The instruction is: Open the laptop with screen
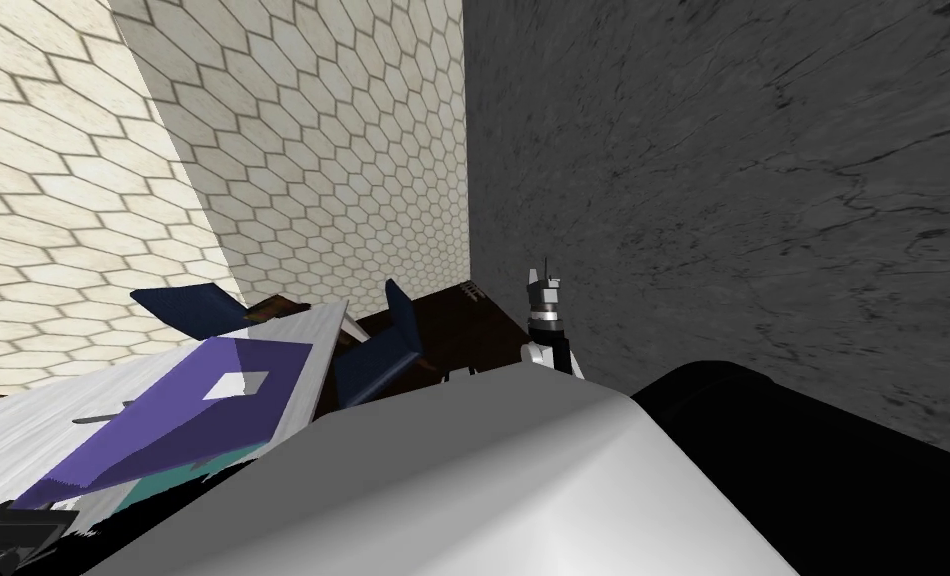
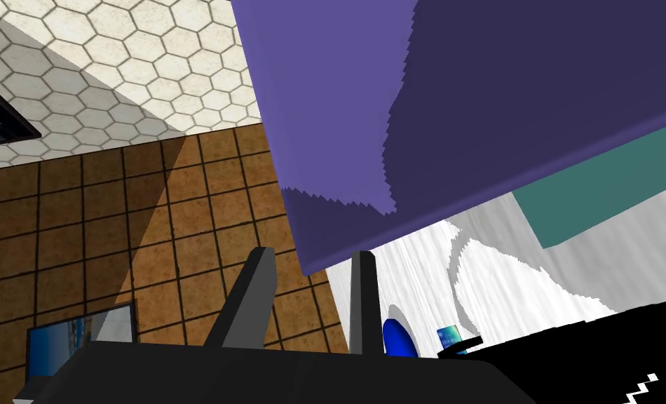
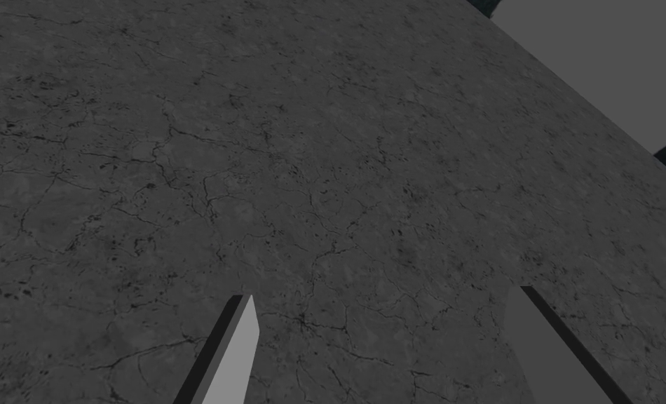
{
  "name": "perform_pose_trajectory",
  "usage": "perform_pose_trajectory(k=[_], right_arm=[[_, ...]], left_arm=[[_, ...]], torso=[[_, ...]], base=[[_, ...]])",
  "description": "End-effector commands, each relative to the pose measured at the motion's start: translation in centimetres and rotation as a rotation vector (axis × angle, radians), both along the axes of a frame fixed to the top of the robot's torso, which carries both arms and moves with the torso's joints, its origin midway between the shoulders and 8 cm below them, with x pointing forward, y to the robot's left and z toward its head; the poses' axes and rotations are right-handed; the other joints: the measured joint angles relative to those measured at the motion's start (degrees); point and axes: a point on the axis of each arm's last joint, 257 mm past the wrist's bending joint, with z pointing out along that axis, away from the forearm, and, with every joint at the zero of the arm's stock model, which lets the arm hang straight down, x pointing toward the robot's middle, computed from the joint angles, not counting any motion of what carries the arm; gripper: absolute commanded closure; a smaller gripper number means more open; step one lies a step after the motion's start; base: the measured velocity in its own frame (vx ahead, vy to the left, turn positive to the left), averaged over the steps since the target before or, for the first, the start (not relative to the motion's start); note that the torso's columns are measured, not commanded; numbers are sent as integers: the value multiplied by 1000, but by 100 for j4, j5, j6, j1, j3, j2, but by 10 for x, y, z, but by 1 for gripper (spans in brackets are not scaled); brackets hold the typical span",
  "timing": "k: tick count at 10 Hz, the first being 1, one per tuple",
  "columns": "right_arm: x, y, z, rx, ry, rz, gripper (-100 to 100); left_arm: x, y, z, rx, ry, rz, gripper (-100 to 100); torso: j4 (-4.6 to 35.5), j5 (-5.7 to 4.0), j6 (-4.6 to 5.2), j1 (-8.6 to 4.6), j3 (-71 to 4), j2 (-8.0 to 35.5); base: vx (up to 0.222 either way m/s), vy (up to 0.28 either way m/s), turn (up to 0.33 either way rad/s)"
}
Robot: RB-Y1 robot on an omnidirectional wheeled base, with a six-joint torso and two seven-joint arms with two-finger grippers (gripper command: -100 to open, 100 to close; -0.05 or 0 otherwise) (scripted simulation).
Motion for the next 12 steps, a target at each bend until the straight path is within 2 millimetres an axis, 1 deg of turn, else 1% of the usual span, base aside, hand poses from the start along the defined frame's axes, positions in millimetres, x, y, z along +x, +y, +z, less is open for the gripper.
perform_pose_trajectory(k=[1, 2, 3, 4, 5, 8, 9, 12], right_arm=[[0, 0, 0, 0, 0, 0, 0], [0, 0, 0, 0, 0, 0, 0], [0, 0, 0, 0, 0, 0, 0], [0, 0, 0, 0, 0, 0, 0], [0, 0, 0, 0, 0, 0, 0], [0, 0, 0, 0, 0, 0, 0], [0, 0, 0, 0, 0, 0, 0], [0, 0, 0, 0, 0, 0, 0]], left_arm=[[7, -8, -19, -113, -22, 30, 100], [11, -12, -24, -152, -31, 38, 100], [16, -16, -28, -189, -42, 44, 100], [21, -10, -12, -146, -50, 26, 100], [19, -4, -9, -111, -19, 19, -100], [12, 3, -9, -71, 26, 16, -100], [8, 7, -9, -50, 51, 14, -100], [-4, 19, -10, 16, 132, 6, -100]], torso=[[3, 8, 0, 20, 8, 8], [2, 18, -2, 49, 11, 10], [-2, 26, -1, 50, 9, 8], [-4, 25, -8, 29, 8, 10], [-12, 15, -22, 5, -4, -15], [-8, -2, -13, -18, -7, -6], [-6, 30, -10, -1, 13, 13], [-4, 23, -28, -2, 16, 21]], base=[[-127, 117, -97], [-147, 105, -99], [-164, 120, -95], [-73, 51, -58], [27, -38, -13], [70, -37, 29], [44, -37, 1], [64, -50, 19]])
